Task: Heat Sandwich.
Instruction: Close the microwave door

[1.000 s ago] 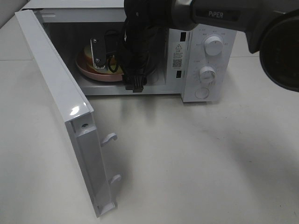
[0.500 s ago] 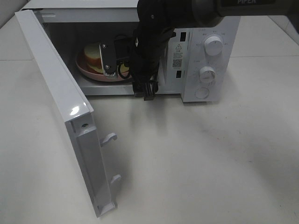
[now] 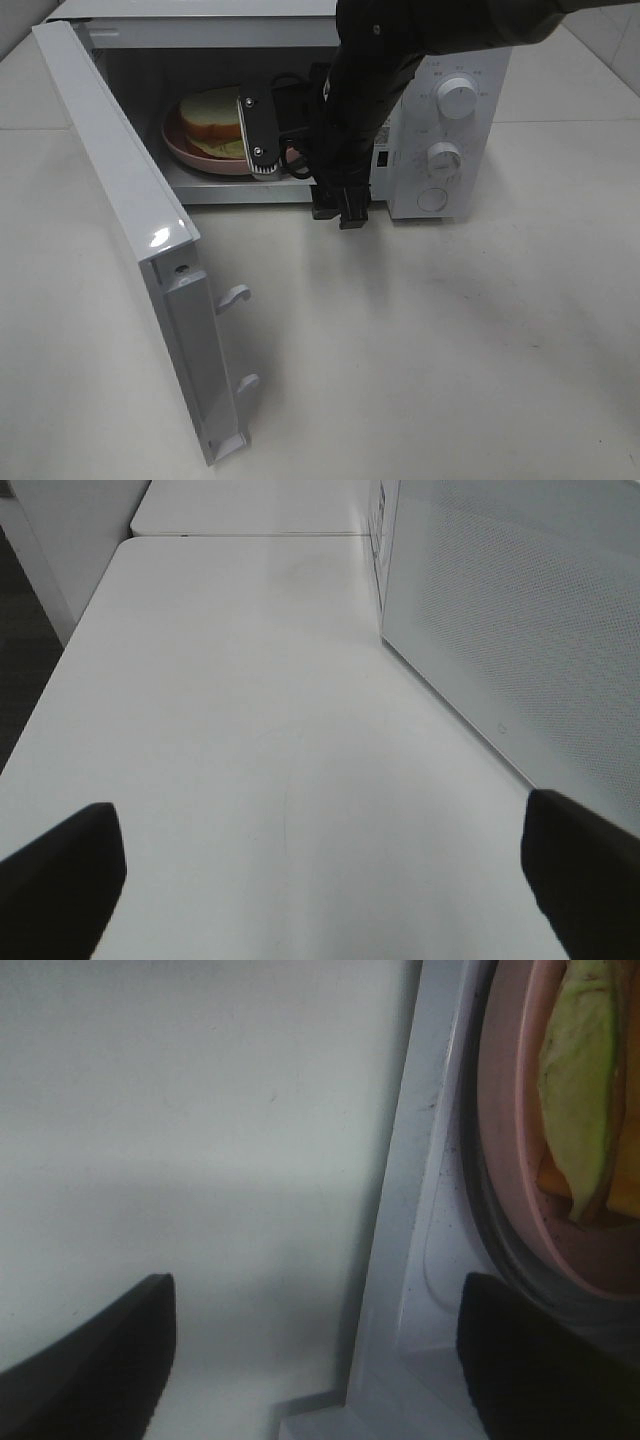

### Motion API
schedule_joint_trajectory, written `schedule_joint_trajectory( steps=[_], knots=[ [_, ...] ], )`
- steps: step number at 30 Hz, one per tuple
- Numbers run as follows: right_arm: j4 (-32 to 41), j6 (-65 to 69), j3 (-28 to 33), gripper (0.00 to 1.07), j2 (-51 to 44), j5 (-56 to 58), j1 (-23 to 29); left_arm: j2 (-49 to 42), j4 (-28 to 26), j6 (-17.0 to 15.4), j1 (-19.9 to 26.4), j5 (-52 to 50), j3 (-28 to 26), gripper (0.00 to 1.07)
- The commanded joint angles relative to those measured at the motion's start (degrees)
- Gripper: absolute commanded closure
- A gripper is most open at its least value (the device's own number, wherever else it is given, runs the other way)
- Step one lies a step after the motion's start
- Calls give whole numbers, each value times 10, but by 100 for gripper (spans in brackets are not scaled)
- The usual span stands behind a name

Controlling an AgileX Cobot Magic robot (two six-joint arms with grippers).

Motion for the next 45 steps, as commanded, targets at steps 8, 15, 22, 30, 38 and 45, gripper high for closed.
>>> schedule_joint_trajectory(
  steps=[8,15,22,30,38,45],
  knots=[
    [-2,21,97,31,-97,-23,2,-17,-1,-1,1,-2,1,5],
    [-2,57,171,31,-160,-36,2,-17,-1,-1,1,-2,1,5],
    [0,90,237,31,-225,-36,2,-17,-1,-1,1,-2,1,5],
    [0,156,308,31,-305,-31,2,-17,-1,-1,1,-2,1,5],
    [1,245,380,31,-398,-30,2,-17,-1,-1,1,-2,1,5],
    [3,328,415,31,-460,-27,2,-17,-1,-1,1,-2,1,5]
  ],
)
